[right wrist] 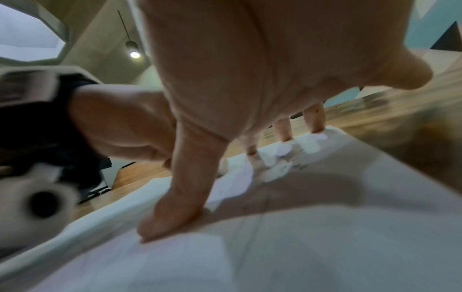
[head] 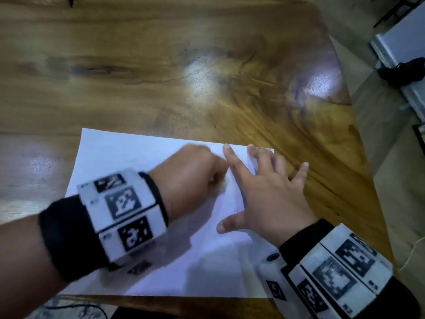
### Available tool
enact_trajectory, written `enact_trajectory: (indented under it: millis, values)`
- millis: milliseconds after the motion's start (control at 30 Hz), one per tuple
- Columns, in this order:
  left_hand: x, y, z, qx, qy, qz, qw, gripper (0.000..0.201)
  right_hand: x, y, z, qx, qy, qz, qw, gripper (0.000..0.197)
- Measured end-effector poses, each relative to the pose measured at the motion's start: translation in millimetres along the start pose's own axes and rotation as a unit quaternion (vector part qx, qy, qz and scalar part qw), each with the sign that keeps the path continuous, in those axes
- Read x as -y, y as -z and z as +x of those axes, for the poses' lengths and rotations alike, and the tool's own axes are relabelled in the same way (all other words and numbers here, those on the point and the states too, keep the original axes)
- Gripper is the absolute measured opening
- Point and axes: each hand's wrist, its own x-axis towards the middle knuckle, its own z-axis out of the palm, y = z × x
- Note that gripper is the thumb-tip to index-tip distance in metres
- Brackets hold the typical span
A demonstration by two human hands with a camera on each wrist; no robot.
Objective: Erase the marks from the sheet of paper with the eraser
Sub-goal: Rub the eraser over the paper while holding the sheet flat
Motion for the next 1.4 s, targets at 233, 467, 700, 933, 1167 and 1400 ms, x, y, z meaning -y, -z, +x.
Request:
enact_trajectory:
  millis: [233, 467, 700, 933, 1167, 1400]
  values:
    - [-5, 9, 12, -0.004, -0.002, 0.013, 1.000, 0.013, 1, -1, 1, 0.001, 0.002, -0.015, 1.000, 0.128]
    - [-19, -2, -16, 0.106, -0.035, -0.011, 0.994, 0.009, 1, -1, 1, 0.001, 0.000, -0.013, 1.000, 0.129]
    - [17, 20, 6, -0.026, 0.028, 0.038, 0.999, 0.007, 3, 1, 2, 0.011, -0.015, -0.013, 1.000, 0.129]
    - [11, 9, -23, 0.071, -0.002, -0.007, 0.997, 0.009, 4, 2, 2, 0.017, -0.020, -0.018, 0.999, 0.130]
    - [21, 26, 11, -0.031, 0.043, 0.014, 0.998, 0.015, 5, 3, 2, 0.024, -0.025, -0.021, 0.999, 0.129]
    - [10, 10, -27, 0.055, 0.044, -0.002, 0.998, 0.009, 7, 7, 1, 0.024, -0.022, -0.018, 0.999, 0.131]
